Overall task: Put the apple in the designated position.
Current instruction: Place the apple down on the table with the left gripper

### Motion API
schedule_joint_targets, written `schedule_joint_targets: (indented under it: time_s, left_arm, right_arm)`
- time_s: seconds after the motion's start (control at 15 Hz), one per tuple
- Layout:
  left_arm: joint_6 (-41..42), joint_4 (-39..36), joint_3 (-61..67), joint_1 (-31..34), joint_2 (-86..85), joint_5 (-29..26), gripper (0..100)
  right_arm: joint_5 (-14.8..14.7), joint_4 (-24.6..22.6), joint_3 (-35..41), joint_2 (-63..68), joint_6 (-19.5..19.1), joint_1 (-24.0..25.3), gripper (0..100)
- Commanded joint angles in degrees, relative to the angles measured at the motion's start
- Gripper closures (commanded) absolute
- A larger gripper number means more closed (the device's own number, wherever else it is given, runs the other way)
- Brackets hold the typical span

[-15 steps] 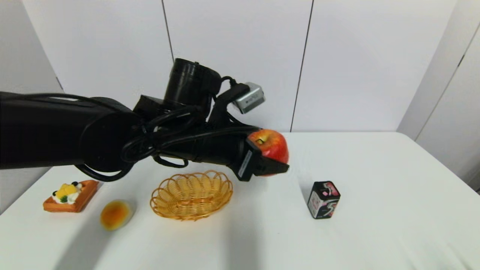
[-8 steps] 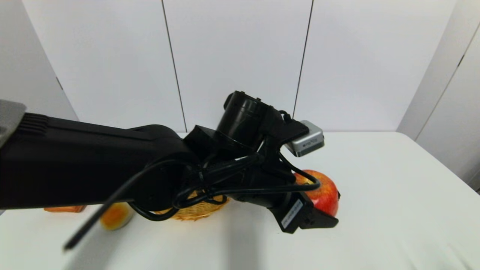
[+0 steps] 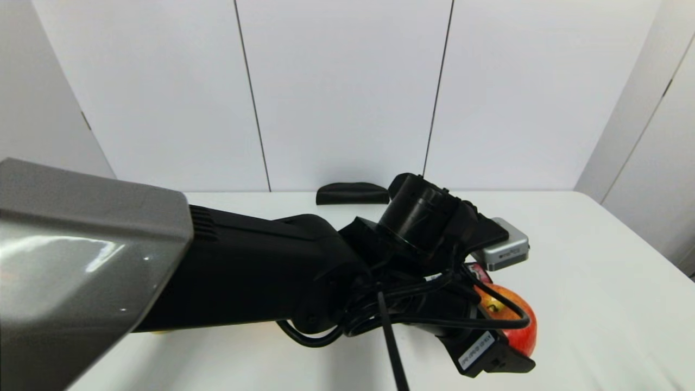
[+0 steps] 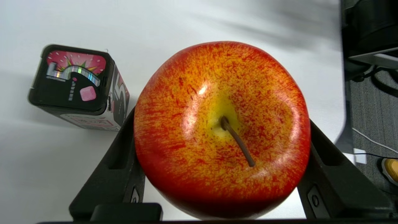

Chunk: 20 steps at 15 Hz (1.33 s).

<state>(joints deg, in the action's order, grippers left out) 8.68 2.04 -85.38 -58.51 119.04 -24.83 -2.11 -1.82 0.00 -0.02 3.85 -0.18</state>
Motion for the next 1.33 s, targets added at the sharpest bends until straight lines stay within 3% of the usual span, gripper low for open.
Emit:
schedule_joint_targets:
  time_s: [0.07,0.93,1.0,1.33]
  left_arm:
    - [0.11,-0.1,-2.68,-0.37,5.15,0.31,100]
    - [-0.07,1.22,-5.32,-0.81,7.7,0.75,100]
    - [-0.07,1.22,-5.32,-0.81,7.7,0.93,0]
    - [-0.07,1.22,-5.23,-0.81,7.52,0.93,0]
  right_arm:
    - [0.0,-0.03,0.7,0.02,0.01,0.01,0]
    - [0.0,-0.03,0.7,0.02,0.01,0.01,0]
    - [0.0,-0.03,0.7,0.02,0.01,0.01,0]
    - [-0.09,-0.03,0.7,0.02,0.01,0.01,0]
